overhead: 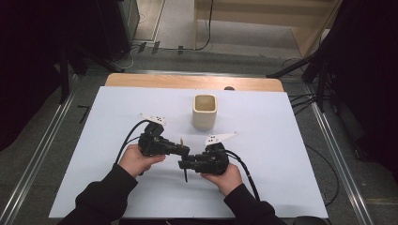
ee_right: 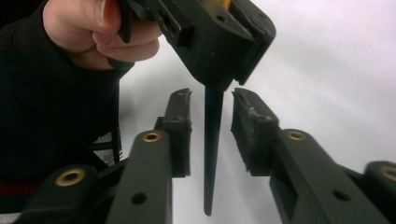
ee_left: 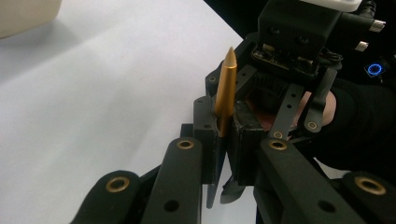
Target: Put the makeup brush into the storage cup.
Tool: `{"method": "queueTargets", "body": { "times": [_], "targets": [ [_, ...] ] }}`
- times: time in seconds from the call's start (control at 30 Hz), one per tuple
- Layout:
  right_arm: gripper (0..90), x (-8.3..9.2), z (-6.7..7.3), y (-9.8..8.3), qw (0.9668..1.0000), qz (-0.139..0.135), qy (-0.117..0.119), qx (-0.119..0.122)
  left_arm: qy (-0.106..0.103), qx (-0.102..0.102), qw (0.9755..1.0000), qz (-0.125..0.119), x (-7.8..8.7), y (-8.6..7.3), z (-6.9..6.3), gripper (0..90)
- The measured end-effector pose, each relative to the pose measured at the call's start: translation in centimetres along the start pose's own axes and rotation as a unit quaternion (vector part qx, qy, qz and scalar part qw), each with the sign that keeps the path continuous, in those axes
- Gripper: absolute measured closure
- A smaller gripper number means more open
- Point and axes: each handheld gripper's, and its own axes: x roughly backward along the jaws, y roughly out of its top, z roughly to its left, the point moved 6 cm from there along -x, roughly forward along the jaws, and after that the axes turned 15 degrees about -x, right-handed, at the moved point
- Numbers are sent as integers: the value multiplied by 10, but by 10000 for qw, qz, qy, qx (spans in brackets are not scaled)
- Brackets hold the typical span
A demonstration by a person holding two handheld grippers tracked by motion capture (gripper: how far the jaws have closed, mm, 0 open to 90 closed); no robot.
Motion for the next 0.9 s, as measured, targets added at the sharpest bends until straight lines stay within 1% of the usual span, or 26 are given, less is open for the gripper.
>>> {"method": "queueTargets", "body": {
  "times": [0.1,0.23,0.57,0.63,0.67,0.7,0.77,0.8,0.9],
  "targets": [
    [762,-1,1,0,10000,-2,32,-21,40,-16,10000,-9,-2,0,-1,834],
    [829,0,0,0,10000,22,13,-52,2,-4,10000,-37,-3,1,-2,833],
    [833,-1,0,0,9999,44,-27,-104,15,-11,10000,-31,-4,0,-1,831],
    [833,-1,0,0,9999,60,-32,-111,54,-21,10000,-11,-3,-1,-1,822],
    [833,-1,0,0,9999,69,-33,-120,82,-7,10000,3,-3,-1,0,779],
    [833,-1,0,0,9999,69,-33,-120,92,11,10000,18,-3,-1,0,779],
    [833,-1,-1,-1,9999,88,-61,-130,99,3,10000,-10,-3,-1,1,708],
    [833,-1,-1,-1,9999,88,-61,-130,123,2,9999,4,-2,-1,2,708],
    [833,-2,-1,-2,9997,140,-85,-180,148,-10,9999,-5,-1,-1,2,653]
  ]
}}
